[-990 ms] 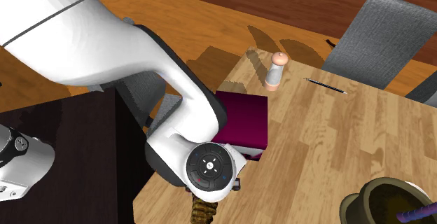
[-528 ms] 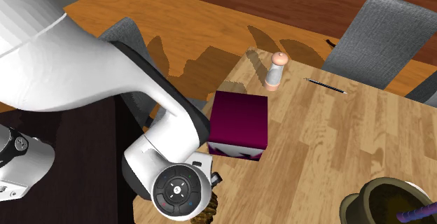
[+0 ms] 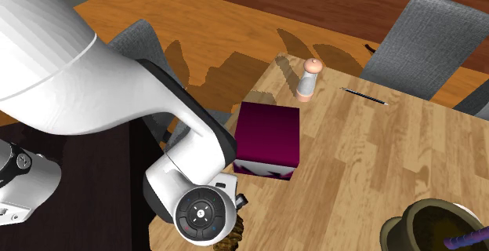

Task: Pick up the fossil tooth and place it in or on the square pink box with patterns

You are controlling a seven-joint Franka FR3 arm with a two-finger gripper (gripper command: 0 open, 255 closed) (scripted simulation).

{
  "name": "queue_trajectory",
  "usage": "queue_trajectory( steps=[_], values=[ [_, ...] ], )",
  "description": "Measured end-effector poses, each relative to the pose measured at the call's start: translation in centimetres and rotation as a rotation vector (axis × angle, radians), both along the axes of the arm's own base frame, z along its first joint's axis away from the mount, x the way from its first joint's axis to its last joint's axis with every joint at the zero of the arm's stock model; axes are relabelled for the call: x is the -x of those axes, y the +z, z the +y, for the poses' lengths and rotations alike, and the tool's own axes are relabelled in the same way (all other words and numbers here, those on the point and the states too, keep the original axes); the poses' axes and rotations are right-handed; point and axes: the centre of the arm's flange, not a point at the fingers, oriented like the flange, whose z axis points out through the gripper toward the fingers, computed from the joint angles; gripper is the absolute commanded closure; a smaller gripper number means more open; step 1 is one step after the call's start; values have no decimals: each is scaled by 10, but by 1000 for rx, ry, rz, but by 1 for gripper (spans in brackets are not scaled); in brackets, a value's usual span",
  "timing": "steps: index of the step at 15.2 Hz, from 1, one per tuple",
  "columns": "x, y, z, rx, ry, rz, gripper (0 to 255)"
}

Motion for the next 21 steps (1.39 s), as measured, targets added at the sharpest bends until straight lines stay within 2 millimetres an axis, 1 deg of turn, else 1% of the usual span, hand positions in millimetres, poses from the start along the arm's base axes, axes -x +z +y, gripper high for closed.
queue_trajectory(
  steps=[2,3,13,16,21],
  values=[
    [0,0,0,0,0,0,0],
    [0,0,0,0,0,0,255],
    [0,0,0,0,0,0,255],
    [0,11,0,0,0,0,255],
    [0,36,0,0,0,0,255]
  ],
)
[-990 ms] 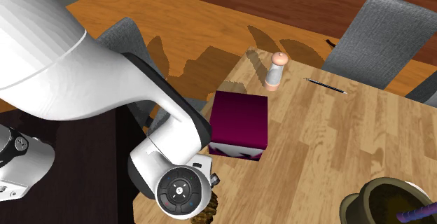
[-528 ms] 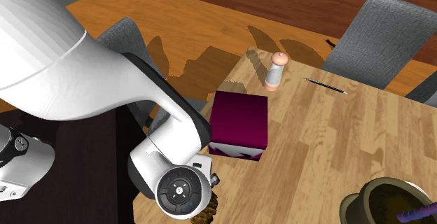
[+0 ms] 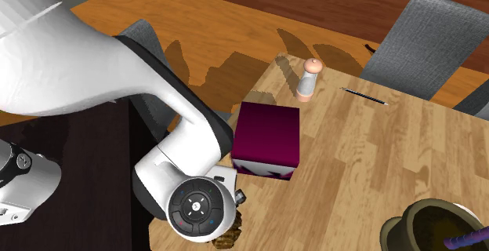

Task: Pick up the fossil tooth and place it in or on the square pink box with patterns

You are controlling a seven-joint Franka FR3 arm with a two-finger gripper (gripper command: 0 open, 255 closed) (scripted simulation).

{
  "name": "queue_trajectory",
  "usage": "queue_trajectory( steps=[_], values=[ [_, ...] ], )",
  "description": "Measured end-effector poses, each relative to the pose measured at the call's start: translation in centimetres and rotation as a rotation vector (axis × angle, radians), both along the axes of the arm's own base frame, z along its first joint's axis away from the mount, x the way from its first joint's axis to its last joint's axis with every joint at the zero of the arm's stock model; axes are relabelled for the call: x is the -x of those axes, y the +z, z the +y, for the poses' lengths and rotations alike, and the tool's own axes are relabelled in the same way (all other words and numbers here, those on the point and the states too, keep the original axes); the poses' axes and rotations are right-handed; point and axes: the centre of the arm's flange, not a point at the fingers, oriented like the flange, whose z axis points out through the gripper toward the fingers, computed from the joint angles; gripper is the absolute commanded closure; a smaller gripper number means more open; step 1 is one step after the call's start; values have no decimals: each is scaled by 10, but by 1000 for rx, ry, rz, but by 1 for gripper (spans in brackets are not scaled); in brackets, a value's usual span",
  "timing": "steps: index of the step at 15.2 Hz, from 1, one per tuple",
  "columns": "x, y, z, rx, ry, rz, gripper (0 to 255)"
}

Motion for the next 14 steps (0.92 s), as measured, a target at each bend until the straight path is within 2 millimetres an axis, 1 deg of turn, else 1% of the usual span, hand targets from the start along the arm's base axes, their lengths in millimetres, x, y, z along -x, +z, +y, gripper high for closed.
queue_trajectory(
  steps=[14],
  values=[
    [0,74,-1,0,0,0,255]
  ],
)
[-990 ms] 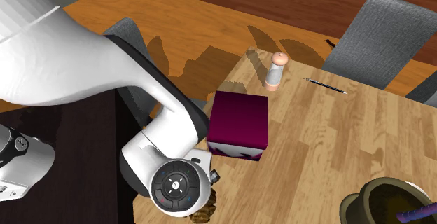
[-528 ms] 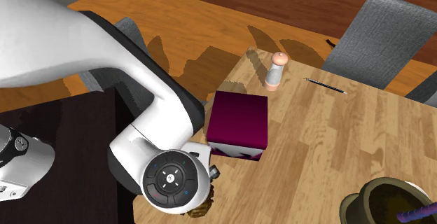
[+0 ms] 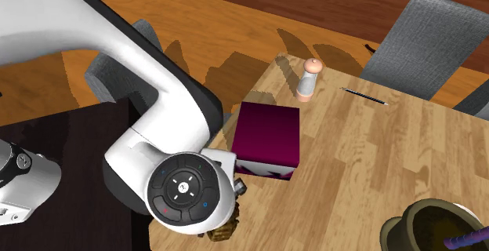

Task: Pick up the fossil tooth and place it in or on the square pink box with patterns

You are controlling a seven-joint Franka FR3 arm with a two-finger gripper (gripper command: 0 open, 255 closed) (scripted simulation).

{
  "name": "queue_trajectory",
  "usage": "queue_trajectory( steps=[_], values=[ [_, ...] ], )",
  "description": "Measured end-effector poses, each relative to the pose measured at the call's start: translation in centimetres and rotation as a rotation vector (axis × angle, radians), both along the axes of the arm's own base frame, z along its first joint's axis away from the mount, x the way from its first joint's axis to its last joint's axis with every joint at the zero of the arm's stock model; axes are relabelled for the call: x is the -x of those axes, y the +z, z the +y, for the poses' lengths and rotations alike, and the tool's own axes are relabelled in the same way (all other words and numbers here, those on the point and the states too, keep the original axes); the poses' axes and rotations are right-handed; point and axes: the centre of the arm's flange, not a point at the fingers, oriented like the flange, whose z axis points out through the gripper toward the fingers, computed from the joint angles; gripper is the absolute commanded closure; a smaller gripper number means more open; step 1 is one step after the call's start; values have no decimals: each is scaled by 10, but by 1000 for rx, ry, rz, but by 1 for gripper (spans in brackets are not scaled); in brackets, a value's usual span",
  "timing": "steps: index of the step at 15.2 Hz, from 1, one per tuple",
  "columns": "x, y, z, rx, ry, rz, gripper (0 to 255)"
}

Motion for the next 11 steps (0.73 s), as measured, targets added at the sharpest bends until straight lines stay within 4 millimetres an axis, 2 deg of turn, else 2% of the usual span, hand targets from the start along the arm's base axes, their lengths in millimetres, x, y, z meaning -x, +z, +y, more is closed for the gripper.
queue_trajectory(
  steps=[11],
  values=[
    [1,58,2,0,0,0,255]
  ],
)
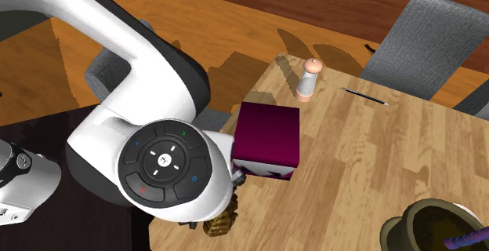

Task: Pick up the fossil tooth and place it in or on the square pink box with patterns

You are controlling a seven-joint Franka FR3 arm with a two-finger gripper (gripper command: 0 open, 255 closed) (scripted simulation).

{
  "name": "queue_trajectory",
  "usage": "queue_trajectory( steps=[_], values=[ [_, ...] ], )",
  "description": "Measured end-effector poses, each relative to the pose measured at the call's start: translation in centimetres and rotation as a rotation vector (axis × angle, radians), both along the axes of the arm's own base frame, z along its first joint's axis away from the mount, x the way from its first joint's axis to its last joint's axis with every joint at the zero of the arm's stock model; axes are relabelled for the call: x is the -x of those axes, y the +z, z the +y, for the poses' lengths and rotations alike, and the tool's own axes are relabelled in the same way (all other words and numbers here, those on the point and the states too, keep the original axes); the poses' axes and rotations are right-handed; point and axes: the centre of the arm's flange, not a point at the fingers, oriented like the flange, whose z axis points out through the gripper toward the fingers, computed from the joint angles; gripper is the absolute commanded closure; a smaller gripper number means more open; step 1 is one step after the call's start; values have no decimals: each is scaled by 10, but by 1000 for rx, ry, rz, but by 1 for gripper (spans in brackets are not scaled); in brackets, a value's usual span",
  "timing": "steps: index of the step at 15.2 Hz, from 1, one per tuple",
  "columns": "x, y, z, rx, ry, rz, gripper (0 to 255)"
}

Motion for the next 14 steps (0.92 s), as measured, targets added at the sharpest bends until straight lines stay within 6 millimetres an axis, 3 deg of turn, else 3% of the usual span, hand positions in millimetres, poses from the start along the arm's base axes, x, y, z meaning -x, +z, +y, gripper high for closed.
queue_trajectory(
  steps=[9,14],
  values=[
    [-1,46,-1,0,0,0,255],
    [-40,52,39,0,1,0,255]
  ],
)
